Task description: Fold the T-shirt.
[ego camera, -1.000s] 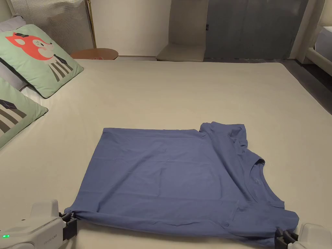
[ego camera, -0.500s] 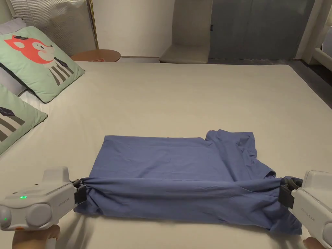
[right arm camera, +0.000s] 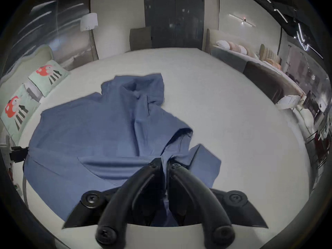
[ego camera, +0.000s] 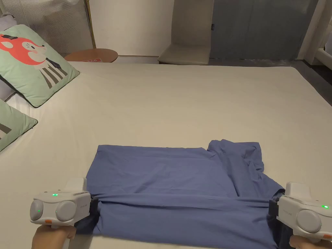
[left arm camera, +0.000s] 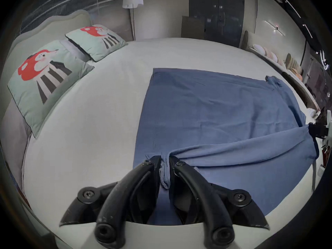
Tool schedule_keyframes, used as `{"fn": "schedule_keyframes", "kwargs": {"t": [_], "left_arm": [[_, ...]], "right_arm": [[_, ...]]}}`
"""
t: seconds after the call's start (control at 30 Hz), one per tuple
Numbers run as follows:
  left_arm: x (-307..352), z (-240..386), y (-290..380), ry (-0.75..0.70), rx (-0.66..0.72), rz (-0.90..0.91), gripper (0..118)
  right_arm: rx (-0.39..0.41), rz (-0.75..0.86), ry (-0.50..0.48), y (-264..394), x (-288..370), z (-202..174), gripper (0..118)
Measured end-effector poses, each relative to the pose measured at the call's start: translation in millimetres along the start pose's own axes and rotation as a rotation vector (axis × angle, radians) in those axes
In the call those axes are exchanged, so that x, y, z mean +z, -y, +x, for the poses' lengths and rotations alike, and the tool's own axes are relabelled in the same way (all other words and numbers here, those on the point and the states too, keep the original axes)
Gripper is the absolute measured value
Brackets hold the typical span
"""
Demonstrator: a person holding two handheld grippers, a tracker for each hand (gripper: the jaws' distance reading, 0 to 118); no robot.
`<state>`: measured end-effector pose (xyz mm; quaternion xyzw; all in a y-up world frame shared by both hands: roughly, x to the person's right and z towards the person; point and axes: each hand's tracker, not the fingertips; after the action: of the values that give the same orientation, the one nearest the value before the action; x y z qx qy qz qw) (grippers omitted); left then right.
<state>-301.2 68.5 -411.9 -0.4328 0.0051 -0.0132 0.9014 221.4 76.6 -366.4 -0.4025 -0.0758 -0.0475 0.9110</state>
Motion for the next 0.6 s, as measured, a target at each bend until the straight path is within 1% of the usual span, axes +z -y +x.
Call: {"fn": "schedule_keyframes", "kwargs": {"t": [0.1, 0.13, 0.17, 0.2, 0.23, 0.3, 0.33, 0.37, 0.4, 0.5, 0.53, 0.6], "left_arm": [[6, 0, 0, -0.007, 0.013, 0.012, 7], [8, 1, -2, -0.009, 0.013, 0.005, 10], [12, 1, -4, -0.010, 0.013, 0.004, 17], [17, 2, -5, -0.010, 0.012, 0.008, 31], [24, 3, -6, -0.013, 0.012, 0.023, 59], [38, 3, -11, -0.006, 0.017, 0.070, 95], [49, 6, -13, 0.003, 0.024, 0.117, 107], [64, 8, -14, 0.024, 0.034, 0.158, 107], [79, 10, -14, 0.047, 0.045, 0.204, 106], [127, 19, -14, 0.088, 0.077, 0.331, 106], [144, 22, -12, 0.097, 0.080, 0.389, 106], [174, 28, -5, 0.096, 0.073, 0.508, 106]], "right_arm": [[0.005, -0.021, -0.001, 3, -4, 2, 5], [0.006, -0.012, -0.002, 3, -1, 3, 6], [0.008, -0.005, -0.010, 0, 6, 4, 7], [-0.004, 0.019, -0.031, -2, 14, 5, 13], [-0.028, 0.051, -0.045, -3, 24, 6, 32], [-0.050, 0.107, -0.062, -6, 43, 7, 70], [-0.042, 0.137, -0.069, -8, 56, 7, 90], [-0.030, 0.173, -0.073, -9, 71, 6, 98], [-0.022, 0.215, -0.076, -9, 77, 6, 100], [0.007, 0.373, -0.056, -7, 128, 2, 99], [0.022, 0.418, -0.040, -7, 151, -8, 100], [0.040, 0.514, -0.030, -2, 183, -11, 100]]}}
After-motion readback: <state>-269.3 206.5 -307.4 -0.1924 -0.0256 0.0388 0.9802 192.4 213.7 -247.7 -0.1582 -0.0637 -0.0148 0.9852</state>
